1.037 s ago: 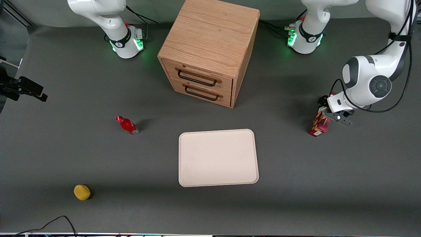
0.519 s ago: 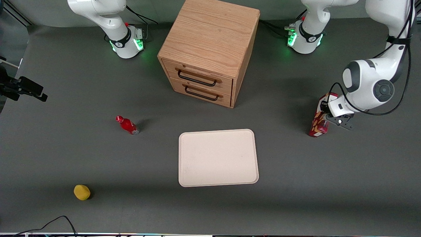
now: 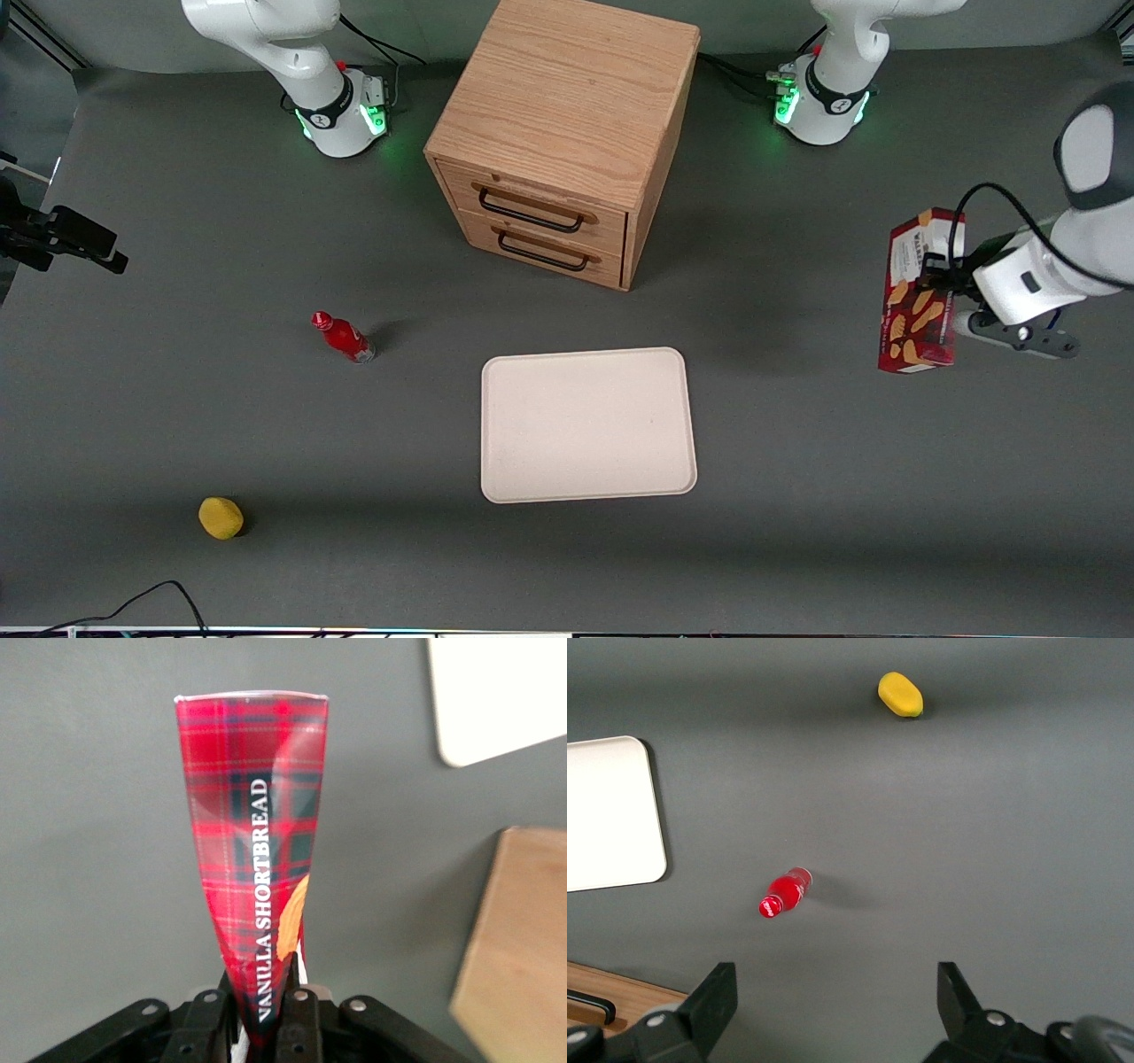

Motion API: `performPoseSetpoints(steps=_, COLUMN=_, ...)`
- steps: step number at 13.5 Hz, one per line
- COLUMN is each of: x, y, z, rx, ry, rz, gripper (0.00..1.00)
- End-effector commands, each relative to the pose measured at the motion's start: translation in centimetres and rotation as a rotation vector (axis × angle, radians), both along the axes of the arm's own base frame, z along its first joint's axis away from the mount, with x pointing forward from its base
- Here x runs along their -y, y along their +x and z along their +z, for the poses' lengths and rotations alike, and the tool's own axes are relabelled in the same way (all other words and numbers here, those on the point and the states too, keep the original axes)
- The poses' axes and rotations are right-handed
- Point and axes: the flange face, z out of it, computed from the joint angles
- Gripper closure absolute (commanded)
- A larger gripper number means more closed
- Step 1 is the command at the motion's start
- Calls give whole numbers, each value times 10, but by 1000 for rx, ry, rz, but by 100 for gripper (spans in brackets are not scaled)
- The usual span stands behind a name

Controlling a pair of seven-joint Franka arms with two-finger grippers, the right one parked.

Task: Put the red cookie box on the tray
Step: 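Carry the held cookie box over to the white tray's edge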

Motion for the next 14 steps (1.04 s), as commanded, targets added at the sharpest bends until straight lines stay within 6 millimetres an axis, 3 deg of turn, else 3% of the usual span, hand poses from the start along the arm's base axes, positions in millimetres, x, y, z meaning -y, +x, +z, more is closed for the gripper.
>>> performPoseSetpoints(steps=1, x=53, y=5, z=44, rx=18, ry=31, rz=140, gripper=100)
performPoseSetpoints(steps=4, x=140, y=5, z=35, rx=-1, ry=31, rz=223, gripper=100)
performPoseSetpoints(steps=7, x=204, y=26, z=-4, rx=35, ry=-5, rz=262, gripper=100)
performPoseSetpoints(steps=12, x=274, y=60, z=-134, rx=131, ry=11, rz=296, gripper=100)
performPoseSetpoints(steps=14, x=289, y=69, z=-178, rx=191, ry=26, rz=326, gripper=100)
